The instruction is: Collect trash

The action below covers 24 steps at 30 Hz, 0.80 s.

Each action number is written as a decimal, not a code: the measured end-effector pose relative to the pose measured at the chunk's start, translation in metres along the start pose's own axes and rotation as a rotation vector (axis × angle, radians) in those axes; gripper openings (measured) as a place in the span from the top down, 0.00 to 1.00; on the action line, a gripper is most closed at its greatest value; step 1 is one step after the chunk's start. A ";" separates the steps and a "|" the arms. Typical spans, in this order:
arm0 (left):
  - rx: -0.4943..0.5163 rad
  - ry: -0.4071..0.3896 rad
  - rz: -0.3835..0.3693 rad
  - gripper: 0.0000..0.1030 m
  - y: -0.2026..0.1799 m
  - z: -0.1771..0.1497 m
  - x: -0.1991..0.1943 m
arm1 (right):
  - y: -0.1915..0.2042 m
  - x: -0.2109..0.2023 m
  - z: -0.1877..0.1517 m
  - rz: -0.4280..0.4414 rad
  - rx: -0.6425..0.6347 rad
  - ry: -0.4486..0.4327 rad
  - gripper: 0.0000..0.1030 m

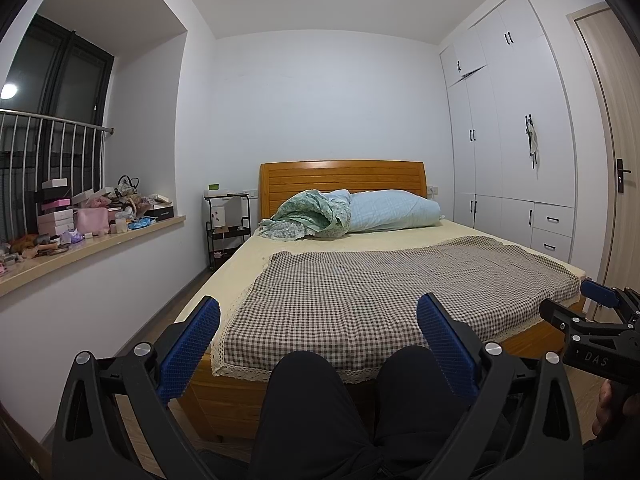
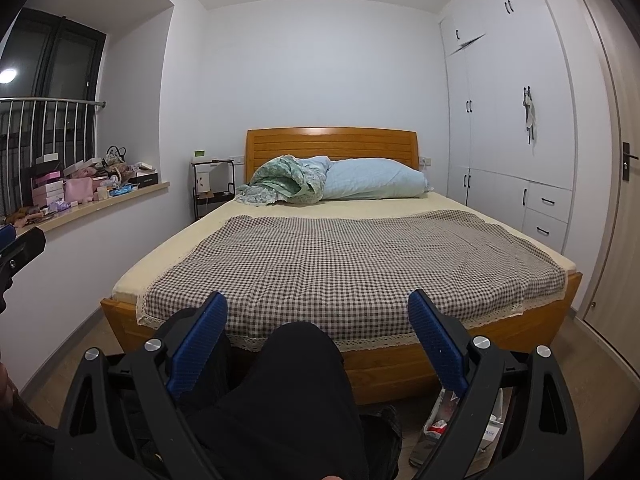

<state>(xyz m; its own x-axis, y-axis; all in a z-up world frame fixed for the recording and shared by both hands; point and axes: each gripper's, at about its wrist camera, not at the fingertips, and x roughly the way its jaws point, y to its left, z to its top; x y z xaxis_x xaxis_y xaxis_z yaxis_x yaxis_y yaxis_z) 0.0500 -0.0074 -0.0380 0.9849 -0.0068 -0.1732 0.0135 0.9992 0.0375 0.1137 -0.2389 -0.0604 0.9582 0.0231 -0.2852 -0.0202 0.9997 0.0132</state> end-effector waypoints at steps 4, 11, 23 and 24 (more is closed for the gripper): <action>0.001 0.000 -0.002 0.07 0.001 0.000 0.001 | -0.001 0.001 0.000 -0.002 0.003 0.003 0.15; 0.002 -0.001 -0.003 0.07 0.001 0.000 0.001 | -0.001 0.000 0.000 -0.002 0.006 0.002 0.15; 0.012 -0.003 -0.020 0.07 0.010 -0.002 0.006 | 0.000 0.000 -0.001 -0.005 0.010 0.001 0.15; 0.013 -0.004 -0.022 0.07 0.010 -0.002 0.006 | 0.000 0.000 -0.001 -0.005 0.009 0.002 0.15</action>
<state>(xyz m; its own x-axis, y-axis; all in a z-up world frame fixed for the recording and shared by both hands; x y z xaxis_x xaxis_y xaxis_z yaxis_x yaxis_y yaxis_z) 0.0557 0.0030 -0.0407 0.9850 -0.0289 -0.1699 0.0372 0.9982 0.0461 0.1134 -0.2390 -0.0616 0.9577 0.0181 -0.2870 -0.0128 0.9997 0.0204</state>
